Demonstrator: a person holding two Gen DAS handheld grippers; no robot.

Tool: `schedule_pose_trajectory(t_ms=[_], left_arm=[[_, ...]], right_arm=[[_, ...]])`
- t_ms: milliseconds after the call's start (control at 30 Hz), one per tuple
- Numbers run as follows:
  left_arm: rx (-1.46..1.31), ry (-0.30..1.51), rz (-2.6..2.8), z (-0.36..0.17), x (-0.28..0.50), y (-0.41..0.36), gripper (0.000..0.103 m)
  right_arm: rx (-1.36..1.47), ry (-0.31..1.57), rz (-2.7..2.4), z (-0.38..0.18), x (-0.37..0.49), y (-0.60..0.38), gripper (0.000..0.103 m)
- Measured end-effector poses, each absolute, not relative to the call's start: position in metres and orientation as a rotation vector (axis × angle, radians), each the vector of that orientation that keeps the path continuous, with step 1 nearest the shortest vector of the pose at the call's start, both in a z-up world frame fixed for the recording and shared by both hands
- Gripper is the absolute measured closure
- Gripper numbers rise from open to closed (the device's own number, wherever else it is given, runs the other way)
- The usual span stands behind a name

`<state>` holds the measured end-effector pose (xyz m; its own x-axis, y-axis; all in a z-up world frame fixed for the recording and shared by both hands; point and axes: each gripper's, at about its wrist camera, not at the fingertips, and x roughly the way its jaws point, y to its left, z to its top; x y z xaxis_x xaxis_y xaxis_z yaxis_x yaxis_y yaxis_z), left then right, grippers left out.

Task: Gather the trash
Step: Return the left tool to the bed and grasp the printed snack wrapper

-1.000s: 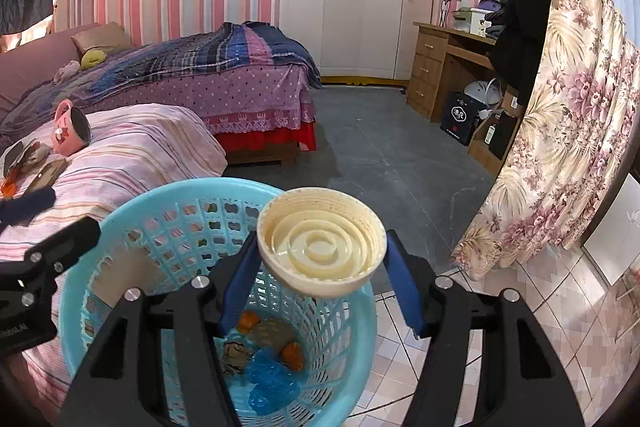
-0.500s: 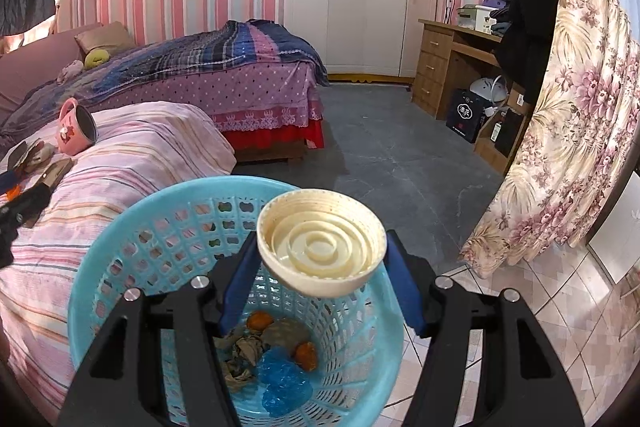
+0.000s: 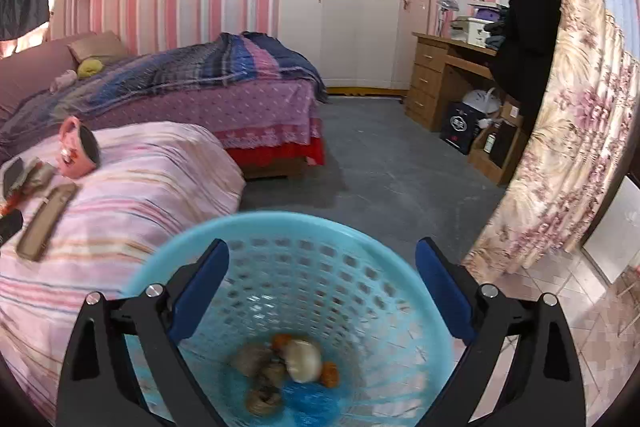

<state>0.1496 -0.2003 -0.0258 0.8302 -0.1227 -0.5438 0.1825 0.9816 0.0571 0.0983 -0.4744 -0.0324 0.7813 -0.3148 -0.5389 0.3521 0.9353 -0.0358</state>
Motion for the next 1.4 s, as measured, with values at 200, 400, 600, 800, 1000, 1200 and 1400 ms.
schedule_pose_trajectory(t_ms=[200,400,600,800,1000,1200,1400], left_arm=[[0.141,0.563,-0.070,-0.021,0.168,-0.150,0.006],[0.154,0.568,0.011,-0.023,0.186,-0.102,0.006],[0.168,0.591,0.069,-0.034,0.212,-0.064,0.006],[0.193,0.644,0.081,-0.052,0.248,-0.056,0.006],[0.228,0.661,0.103,-0.060,0.280,-0.058,0.010],[0.230,0.719,0.091,-0.070,0.302,-0.054,0.029],[0.167,0.690,0.093,-0.057,0.300,-0.041,0.048]], right_arm=[[0.046,0.563,-0.290,-0.025,0.126,-0.431,0.011],[0.033,0.567,-0.209,-0.026,0.153,-0.384,0.011],[0.018,0.585,-0.149,-0.032,0.178,-0.338,0.011],[0.019,0.623,-0.126,-0.042,0.200,-0.312,0.011],[0.050,0.660,-0.109,-0.051,0.215,-0.304,0.011],[0.069,0.665,-0.115,-0.056,0.221,-0.305,0.011],[0.097,0.660,-0.120,-0.058,0.227,-0.307,0.011]])
